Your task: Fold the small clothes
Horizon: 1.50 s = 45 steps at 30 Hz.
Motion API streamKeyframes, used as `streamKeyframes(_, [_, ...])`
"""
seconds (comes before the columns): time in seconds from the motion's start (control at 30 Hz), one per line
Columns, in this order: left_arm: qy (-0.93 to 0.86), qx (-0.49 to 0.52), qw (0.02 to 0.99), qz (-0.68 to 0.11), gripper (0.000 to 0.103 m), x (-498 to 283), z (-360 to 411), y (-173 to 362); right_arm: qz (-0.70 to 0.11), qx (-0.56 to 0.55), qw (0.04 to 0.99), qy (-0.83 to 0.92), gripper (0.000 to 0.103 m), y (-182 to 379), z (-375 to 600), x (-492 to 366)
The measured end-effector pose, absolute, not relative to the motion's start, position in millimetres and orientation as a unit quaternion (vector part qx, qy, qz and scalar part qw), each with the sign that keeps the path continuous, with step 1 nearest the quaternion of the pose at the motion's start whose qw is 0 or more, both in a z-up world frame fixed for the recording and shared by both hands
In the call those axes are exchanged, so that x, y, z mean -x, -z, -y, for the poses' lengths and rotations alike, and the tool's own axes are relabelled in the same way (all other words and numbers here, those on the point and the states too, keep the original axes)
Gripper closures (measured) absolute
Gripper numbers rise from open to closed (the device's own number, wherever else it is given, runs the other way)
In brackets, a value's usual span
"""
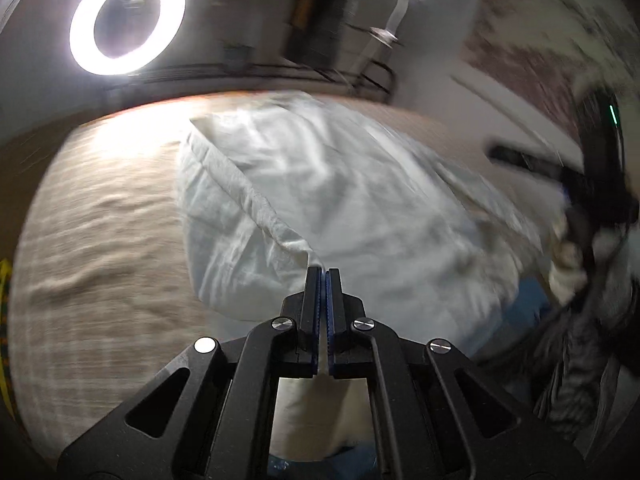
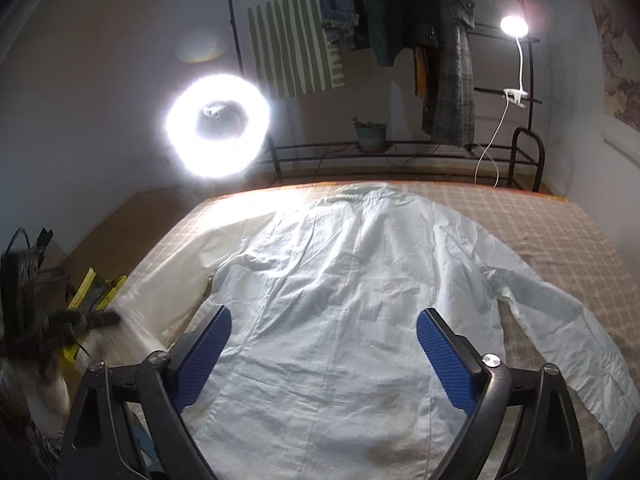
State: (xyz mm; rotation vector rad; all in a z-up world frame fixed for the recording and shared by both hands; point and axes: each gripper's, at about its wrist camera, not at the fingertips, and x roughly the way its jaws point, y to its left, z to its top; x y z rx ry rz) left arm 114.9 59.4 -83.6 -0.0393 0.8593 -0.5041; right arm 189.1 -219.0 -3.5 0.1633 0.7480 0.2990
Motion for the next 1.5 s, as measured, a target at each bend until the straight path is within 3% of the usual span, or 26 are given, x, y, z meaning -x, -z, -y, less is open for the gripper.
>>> streamKeyframes(0.13, [0.25, -0.043, 0.865, -0.433, 0.103, -109.4, -21.6, 102.5, -0.381, -0.102, 0.906, -0.152, 0.013, 11.0, 224.1, -193.2])
streamKeyframes(0.37, [0.237, -0.034, 0.868, -0.436, 0.103, -106.3, -32.3, 104.8, -0.424, -0.156, 0.871, -0.195, 0.013, 29.6, 226.8, -199.3])
streamKeyframes(0.4, [0.241, -0.029, 0.865, -0.439, 0.097, -106.5, -33.2, 107.4, -0.434, -0.164, 0.862, -0.205, 0.013, 34.9, 225.0, -199.7])
streamKeyframes(0.5, [0.261, -0.001, 0.86, -0.437, 0.06, -100.3, -40.5, 101.8, -0.461, -0.177, 0.84, -0.223, 0.017, 49.9, 218.1, -200.5])
streamKeyframes(0.53, [0.265, 0.004, 0.862, -0.433, 0.057, -97.9, -42.0, 99.4, -0.469, -0.178, 0.835, -0.227, 0.021, 54.1, 216.2, -200.1])
streamKeyframes(0.63, [0.245, 0.027, 0.871, -0.426, 0.057, -98.6, -57.7, 93.5, -0.487, -0.175, 0.82, -0.243, 0.022, 65.3, 207.9, -197.1])
streamKeyframes(0.87, [0.174, 0.158, 0.82, -0.521, 0.057, -138.3, -106.8, 145.1, -0.528, -0.173, 0.771, -0.311, 0.023, 93.1, 172.8, -183.1])
streamKeyframes(1.03, [0.18, 0.203, 0.799, -0.536, 0.057, -156.0, -108.8, 159.0, -0.556, -0.139, 0.754, -0.321, 0.023, 109.2, 144.9, -174.4])
streamKeyframes(1.07, [0.182, 0.209, 0.798, -0.535, 0.059, -158.3, -107.1, 159.8, -0.559, -0.116, 0.76, -0.31, 0.023, 111.4, 140.5, -173.1])
streamKeyframes(1.1, [0.185, 0.214, 0.796, -0.534, 0.071, -160.6, -105.6, 160.1, -0.562, -0.103, 0.763, -0.302, 0.023, 114.3, 137.6, -172.8])
streamKeyframes(1.13, [0.188, 0.216, 0.794, -0.537, 0.086, -163.2, -103.6, 161.1, -0.567, -0.103, 0.76, -0.301, 0.029, 118.1, 137.2, -173.2])
streamKeyframes(1.2, [0.191, 0.212, 0.792, -0.54, 0.101, -167.4, -100.3, 162.5, -0.585, -0.122, 0.74, -0.308, 0.052, 128.2, 138.5, -175.7])
streamKeyframes(1.23, [0.191, 0.207, 0.794, -0.539, 0.103, -167.8, -99.2, 161.4, -0.594, -0.138, 0.728, -0.314, 0.07, 132.9, 137.9, -176.6])
streamKeyframes(1.37, [0.19, 0.19, 0.818, -0.508, 0.103, -163.0, -104.4, 136.2, -0.612, -0.246, 0.667, -0.347, 0.094, 149.7, 139.9, -180.0])
streamKeyframes(1.5, [0.177, 0.191, 0.843, -0.47, 0.103, -159.1, -119.6, 105.6, -0.586, -0.435, 0.562, -0.39, 0.098, 160.9, 139.8, -179.3])
